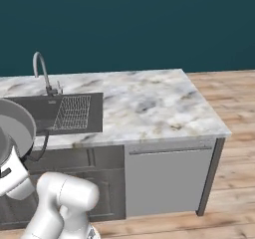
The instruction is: Move the pot and pan from the stove into the sink.
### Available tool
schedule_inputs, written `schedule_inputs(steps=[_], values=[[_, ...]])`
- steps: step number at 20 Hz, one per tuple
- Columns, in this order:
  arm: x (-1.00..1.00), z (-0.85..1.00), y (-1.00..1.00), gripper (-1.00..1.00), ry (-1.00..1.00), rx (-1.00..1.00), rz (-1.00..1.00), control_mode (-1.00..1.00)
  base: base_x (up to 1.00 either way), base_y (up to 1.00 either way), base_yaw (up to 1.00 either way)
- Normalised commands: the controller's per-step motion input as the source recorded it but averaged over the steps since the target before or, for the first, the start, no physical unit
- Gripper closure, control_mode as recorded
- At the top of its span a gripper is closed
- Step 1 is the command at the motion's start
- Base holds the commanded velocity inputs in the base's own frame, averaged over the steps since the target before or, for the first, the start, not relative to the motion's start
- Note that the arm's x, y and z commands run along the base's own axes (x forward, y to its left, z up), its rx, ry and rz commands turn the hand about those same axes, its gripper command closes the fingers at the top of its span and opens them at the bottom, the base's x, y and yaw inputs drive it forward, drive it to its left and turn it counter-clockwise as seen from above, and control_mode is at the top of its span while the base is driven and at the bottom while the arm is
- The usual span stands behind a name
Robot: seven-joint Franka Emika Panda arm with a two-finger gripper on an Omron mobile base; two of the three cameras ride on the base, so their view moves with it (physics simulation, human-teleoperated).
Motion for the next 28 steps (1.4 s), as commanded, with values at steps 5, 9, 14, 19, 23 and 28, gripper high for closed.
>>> schedule_inputs(steps=[5, 9, 14, 19, 23, 28], values=[[0.00, 0.00, 0.00, 1.00, 0.00, 0.00, 0.00, 1.00, 0.65, 0.34, 0.00], [0.00, 0.00, 0.00, 1.00, 0.00, 0.00, 0.00, 1.00, 0.47, 0.31, 0.00], [0.00, 0.00, 0.00, 1.00, 0.00, 0.00, 0.00, 1.00, 0.07, 0.07, 0.00], [0.05, -0.06, 0.07, 1.00, 0.00, 0.00, 0.00, -1.00, 0.00, 0.00, 0.00], [0.48, -0.28, 0.40, 1.00, 0.00, 0.00, 0.00, -1.00, 0.00, 0.00, 0.00], [0.62, -0.31, 0.51, 1.00, 0.03, 0.00, 0.00, -1.00, 0.00, 0.00, 0.00]])
